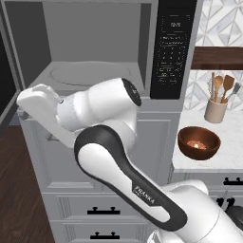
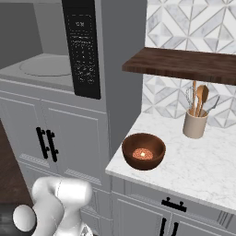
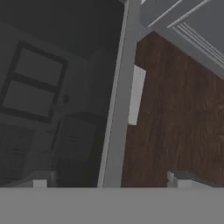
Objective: Open the microwave, place the bowl with waffle inside the microwave, then close the microwave door and turn it on.
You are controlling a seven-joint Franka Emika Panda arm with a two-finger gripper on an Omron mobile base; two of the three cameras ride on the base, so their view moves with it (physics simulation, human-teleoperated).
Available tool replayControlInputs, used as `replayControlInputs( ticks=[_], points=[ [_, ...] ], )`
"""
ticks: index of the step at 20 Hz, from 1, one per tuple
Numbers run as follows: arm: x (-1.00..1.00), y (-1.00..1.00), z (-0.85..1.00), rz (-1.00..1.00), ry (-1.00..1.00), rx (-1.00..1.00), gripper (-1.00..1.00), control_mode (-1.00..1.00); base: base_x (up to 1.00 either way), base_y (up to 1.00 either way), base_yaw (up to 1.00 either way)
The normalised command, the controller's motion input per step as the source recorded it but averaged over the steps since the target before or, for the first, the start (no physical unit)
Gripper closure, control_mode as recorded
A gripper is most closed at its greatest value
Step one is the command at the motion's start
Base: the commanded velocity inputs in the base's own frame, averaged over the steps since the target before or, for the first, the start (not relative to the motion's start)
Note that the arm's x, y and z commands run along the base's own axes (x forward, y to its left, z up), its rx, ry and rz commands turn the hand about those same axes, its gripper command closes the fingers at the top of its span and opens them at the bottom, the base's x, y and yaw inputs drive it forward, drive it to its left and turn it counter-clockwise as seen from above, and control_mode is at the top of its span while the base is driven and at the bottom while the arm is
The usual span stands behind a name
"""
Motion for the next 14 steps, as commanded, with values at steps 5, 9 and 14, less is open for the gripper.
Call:
replayControlInputs(
  ticks=[5,9,14],
  points=[
    [0.0,-1.0,-0.1,-0.32,0.01,-0.15,-1.0,-1.0,0.0,0.0,0.0],
    [0.07,-1.0,-0.2,-0.35,0.09,-0.22,-1.0,-1.0,0.0,0.0,0.0],
    [0.03,-1.0,-0.45,-0.32,0.06,-0.17,-1.0,-1.0,0.0,0.0,0.0]
  ],
)
